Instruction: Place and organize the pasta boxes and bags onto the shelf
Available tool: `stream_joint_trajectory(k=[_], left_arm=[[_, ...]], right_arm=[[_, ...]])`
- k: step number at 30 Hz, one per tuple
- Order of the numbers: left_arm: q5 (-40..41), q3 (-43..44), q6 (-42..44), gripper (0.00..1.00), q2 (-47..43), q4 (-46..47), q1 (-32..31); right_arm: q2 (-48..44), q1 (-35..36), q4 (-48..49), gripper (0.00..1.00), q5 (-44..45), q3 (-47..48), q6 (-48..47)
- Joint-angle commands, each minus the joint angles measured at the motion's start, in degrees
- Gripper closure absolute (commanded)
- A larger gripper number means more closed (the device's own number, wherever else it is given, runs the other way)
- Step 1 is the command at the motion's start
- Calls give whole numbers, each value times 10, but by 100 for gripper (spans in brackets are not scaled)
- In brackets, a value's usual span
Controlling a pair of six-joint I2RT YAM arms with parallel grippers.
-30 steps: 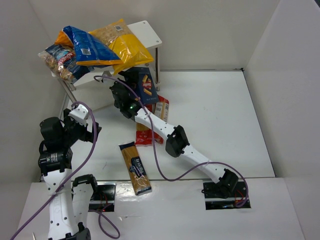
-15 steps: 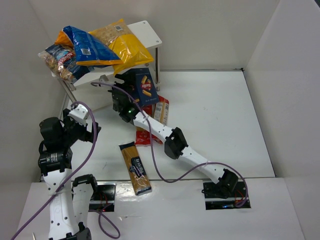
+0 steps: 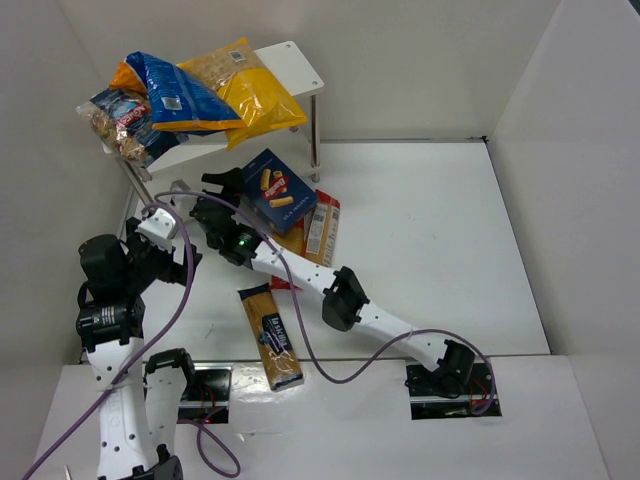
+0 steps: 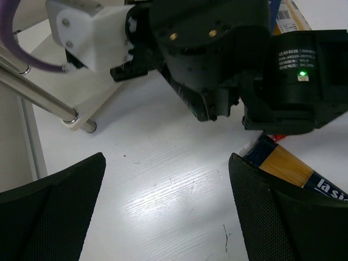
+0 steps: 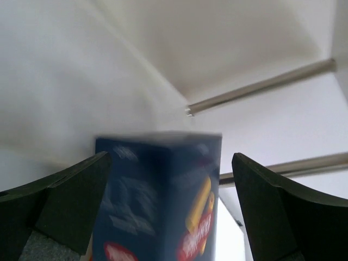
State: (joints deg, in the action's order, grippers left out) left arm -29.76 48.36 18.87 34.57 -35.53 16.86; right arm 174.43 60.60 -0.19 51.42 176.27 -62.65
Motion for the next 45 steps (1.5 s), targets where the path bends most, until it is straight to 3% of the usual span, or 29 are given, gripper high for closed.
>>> stream_joint_trajectory(k=[1,13,17,20,25,29,35,37,38,41,45], left_arm=[[-9,-2,-11,0,-9,14,5],[-14,-7,-11,0,-43,14,5],[-8,-7,-11,0,-49,19,5],[-8,-7,-16,0,-54,20,5],[-8,-7,-16,0,-59,20,5],[-8,-7,-16,0,-59,20,10],[-8,-7,-16,0,-59,20,10],[-3,-7,-22,0,-59,20,10],[-3,-7,-22,0,-59,20,10],[-3,-7,-22,0,-59,20,10],[-3,-7,-22,0,-59,20,10]], right_arm=[[-94,19,-156,0,-19,32,128],[-195,67,-472,0,-89,32,328],[-231,67,-628,0,-198,32,421],[-253,61,-742,0,-303,32,425],[-359,36,-743,0,-365,-59,405],[-484,42,-743,0,-403,-211,399],[-581,33,-727,0,-438,-387,394],[-649,15,-674,0,-451,-479,394],[-677,15,-596,0,-456,-594,403],[-765,15,-456,0,-415,-784,411],[-802,10,-298,0,-312,-944,422]])
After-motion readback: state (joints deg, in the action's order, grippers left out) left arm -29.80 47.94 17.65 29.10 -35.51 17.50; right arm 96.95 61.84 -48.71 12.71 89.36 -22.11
